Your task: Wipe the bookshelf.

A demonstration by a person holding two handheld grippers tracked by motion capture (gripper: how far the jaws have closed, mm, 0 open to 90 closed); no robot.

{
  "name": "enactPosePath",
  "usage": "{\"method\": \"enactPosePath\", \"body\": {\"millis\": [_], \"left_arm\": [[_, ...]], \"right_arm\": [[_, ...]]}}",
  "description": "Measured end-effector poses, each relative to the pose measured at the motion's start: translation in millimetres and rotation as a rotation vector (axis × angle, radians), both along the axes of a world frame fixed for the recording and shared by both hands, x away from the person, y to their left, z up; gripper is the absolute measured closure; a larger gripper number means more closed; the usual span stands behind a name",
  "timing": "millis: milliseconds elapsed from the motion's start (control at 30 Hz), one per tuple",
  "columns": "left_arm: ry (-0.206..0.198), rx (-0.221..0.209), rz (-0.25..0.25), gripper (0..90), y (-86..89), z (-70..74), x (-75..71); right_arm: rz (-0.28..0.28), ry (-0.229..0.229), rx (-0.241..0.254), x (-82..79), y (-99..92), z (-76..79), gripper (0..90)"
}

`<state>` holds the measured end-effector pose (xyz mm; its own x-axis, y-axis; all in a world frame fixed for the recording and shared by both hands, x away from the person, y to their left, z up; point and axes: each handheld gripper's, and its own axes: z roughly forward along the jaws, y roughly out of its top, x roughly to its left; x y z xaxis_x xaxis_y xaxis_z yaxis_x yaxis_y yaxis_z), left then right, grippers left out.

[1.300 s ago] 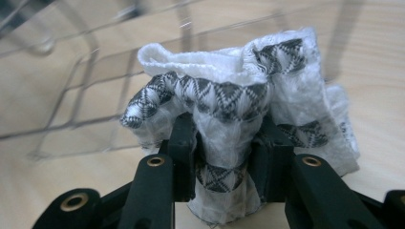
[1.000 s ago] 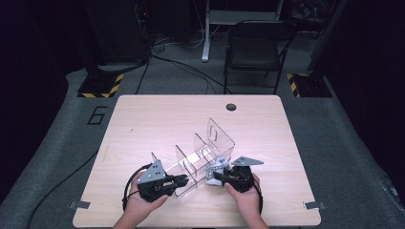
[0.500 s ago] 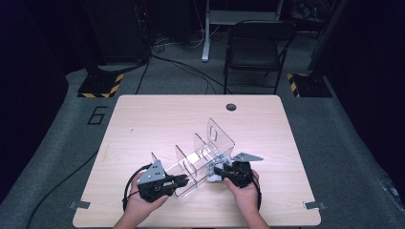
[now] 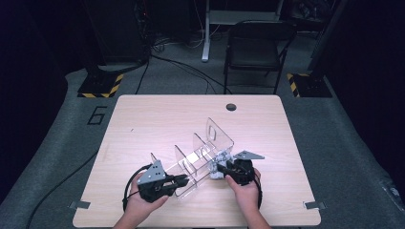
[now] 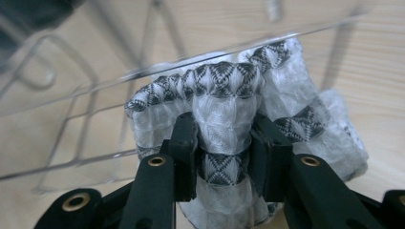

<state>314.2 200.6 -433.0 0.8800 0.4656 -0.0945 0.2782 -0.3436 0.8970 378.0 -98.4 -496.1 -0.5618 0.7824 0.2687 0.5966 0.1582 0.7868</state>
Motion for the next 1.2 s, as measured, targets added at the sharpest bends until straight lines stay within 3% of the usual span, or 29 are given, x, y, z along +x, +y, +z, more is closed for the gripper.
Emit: {"method": "enactPosePath", "body": {"millis": [67,100,167,233,300,333,467,533,567,600,633,733,767,833,933,1000,1033,1067,1100,1200], "left_arm": [[-0.001,0.003,-0.001,80.5,0.0,0.1,0.3],[-0.002,0.004,0.000,80.5,-0.1,0.1,0.3],[-0.002,0.004,0.002,80.5,-0.1,0.1,0.1],[-0.002,0.002,0.003,80.4,-0.1,-0.1,0.0],[-0.003,0.001,0.006,80.4,-0.4,-0.1,-0.1],[-0.003,0.001,0.006,80.4,-0.3,-0.2,-0.1],[-0.001,0.001,0.002,80.4,-0.1,-0.1,0.3],[0.000,-0.001,0.002,80.3,-0.3,-0.2,0.5],[0.000,0.000,0.000,80.3,-0.3,-0.2,0.6],[0.000,0.000,0.000,80.3,-0.3,-0.2,0.6],[0.000,0.000,0.001,80.3,-0.3,-0.2,0.4],[-0.004,0.002,0.004,80.3,-0.4,-0.2,0.2],[-0.005,0.002,0.005,80.3,-0.4,-0.3,0.1],[-0.004,0.002,0.004,80.3,-0.3,-0.3,0.2],[-0.004,0.002,0.002,80.3,-0.2,-0.3,0.3],[-0.005,0.000,0.002,80.3,-0.3,-0.5,0.4],[-0.006,0.001,0.002,80.2,-0.3,-0.5,0.5],[-0.006,0.001,0.002,80.3,-0.3,-0.5,0.5],[-0.006,0.001,0.003,80.2,-0.4,-0.5,0.4],[-0.007,0.002,0.004,80.3,-0.4,-0.5,0.2]], "right_arm": [[0.070,-0.001,-0.007,-7.7,11.1,-0.1,65.8],[0.105,-0.017,-0.040,-12.7,19.0,1.2,66.1],[0.109,-0.019,-0.046,-11.6,18.4,1.6,66.3],[0.082,-0.002,-0.017,-5.1,11.1,0.9,66.1],[-0.003,0.008,-0.003,6.7,-5.5,0.4,65.8],[-0.019,0.018,0.013,7.8,-7.6,-0.1,65.7],[-0.009,0.018,0.012,4.2,-4.1,-0.1,65.6],[0.062,0.015,0.015,-5.4,9.1,-1.3,65.6],[0.134,-0.008,-0.019,-14.4,21.6,-1.7,65.6],[0.134,-0.008,-0.019,-14.4,21.6,-1.7,65.6],[0.172,-0.026,-0.052,-21.2,30.6,-1.0,65.8],[0.173,-0.023,-0.050,-17.6,27.9,-0.4,66.2],[0.107,-0.008,-0.048,-10.9,18.4,0.5,65.6],[0.061,0.000,-0.028,-5.4,10.4,-0.2,65.5],[0.044,0.018,0.000,-3.9,6.9,-1.3,65.3],[0.072,0.013,-0.011,-8.5,12.6,-0.9,65.3],[0.141,0.016,-0.017,-16.2,23.9,-1.0,65.3],[0.141,0.016,-0.017,-16.2,23.9,-1.0,65.3],[0.181,0.001,-0.050,-22.2,33.0,0.4,65.4],[0.183,0.003,-0.051,-18.0,31.0,1.2,65.8]]}}
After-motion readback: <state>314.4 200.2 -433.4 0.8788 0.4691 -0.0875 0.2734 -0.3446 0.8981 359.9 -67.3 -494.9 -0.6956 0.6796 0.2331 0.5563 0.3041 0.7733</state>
